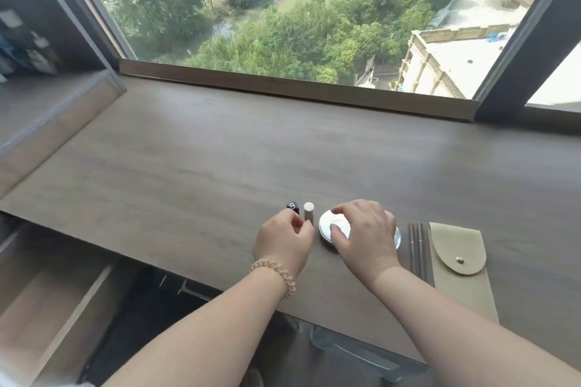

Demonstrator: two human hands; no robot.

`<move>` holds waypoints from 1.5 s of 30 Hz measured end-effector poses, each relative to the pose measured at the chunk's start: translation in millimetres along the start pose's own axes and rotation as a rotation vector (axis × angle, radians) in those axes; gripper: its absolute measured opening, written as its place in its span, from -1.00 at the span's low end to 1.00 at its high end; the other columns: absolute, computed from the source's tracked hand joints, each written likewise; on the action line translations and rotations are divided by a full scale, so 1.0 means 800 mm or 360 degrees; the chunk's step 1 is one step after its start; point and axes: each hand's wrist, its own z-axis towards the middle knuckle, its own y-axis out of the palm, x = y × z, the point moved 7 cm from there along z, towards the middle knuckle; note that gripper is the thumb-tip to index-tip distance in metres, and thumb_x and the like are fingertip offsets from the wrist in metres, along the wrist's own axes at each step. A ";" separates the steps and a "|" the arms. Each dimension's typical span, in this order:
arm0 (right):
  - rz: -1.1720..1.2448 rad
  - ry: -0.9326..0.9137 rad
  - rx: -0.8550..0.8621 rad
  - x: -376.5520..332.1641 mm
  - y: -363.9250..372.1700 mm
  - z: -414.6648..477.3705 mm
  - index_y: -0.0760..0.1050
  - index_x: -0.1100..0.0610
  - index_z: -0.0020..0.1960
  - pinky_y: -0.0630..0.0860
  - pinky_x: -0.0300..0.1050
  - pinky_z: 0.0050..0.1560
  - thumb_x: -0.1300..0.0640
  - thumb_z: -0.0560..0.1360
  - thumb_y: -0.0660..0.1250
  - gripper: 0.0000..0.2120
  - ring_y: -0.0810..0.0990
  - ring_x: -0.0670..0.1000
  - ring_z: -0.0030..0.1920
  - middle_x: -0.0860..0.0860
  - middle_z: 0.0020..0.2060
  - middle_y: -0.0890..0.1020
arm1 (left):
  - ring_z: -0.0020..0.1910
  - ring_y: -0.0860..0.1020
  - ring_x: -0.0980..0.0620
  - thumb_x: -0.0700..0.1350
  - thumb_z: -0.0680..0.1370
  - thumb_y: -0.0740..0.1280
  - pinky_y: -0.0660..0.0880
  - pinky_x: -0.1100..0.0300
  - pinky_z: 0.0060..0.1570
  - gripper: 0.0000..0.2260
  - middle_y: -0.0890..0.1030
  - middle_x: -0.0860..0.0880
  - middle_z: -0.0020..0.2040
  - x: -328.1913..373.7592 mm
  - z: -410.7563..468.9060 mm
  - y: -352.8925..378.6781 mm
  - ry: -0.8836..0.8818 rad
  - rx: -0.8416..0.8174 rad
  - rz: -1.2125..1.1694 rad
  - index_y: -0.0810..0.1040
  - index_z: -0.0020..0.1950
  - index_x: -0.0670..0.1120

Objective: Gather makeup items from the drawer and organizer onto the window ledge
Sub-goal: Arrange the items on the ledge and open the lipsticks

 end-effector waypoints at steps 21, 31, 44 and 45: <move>-0.0031 0.0203 0.0039 -0.113 0.038 0.059 0.60 -0.10 -0.07 0.06 -0.09 0.22 -0.18 0.29 0.36 -0.73 0.43 -0.03 0.18 -0.18 -0.21 0.57 | -0.08 0.63 0.12 0.02 0.37 0.41 0.55 0.02 0.07 -0.85 0.68 0.12 -0.13 -0.023 0.107 -0.038 0.0561 -0.0890 -0.0381 0.59 -0.07 0.09; 0.0930 0.0485 0.0196 -0.132 -0.029 0.026 0.58 -0.18 0.00 0.48 0.07 0.17 -0.35 0.22 0.38 -0.58 0.57 -0.13 0.07 -0.13 -0.08 0.66 | -0.11 0.67 -0.03 -0.18 0.41 0.46 0.58 0.10 -0.03 -0.87 0.70 -0.13 -0.14 0.049 0.076 -0.105 0.0366 -0.0886 -0.1128 0.58 -0.11 -0.18; 0.0219 0.0173 0.0416 -0.168 -0.066 0.005 0.61 -0.12 0.05 0.04 -0.11 0.27 0.02 0.38 0.41 -0.76 0.49 -0.09 0.20 -0.16 -0.11 0.65 | -0.40 0.47 0.13 -0.03 0.43 0.46 0.42 0.28 -0.31 -0.79 0.56 0.03 -0.40 0.072 0.044 -0.140 0.0225 -0.0625 -0.1116 0.57 -0.26 -0.15; 0.0182 0.0149 0.0422 -0.169 -0.068 0.003 0.60 -0.12 0.07 0.03 -0.10 0.28 0.03 0.40 0.40 -0.76 0.50 -0.08 0.21 -0.15 -0.09 0.67 | -0.44 0.45 0.17 -0.02 0.43 0.47 0.40 0.33 -0.36 -0.79 0.55 0.09 -0.46 0.074 0.044 -0.143 0.0221 -0.0606 -0.1099 0.57 -0.29 -0.12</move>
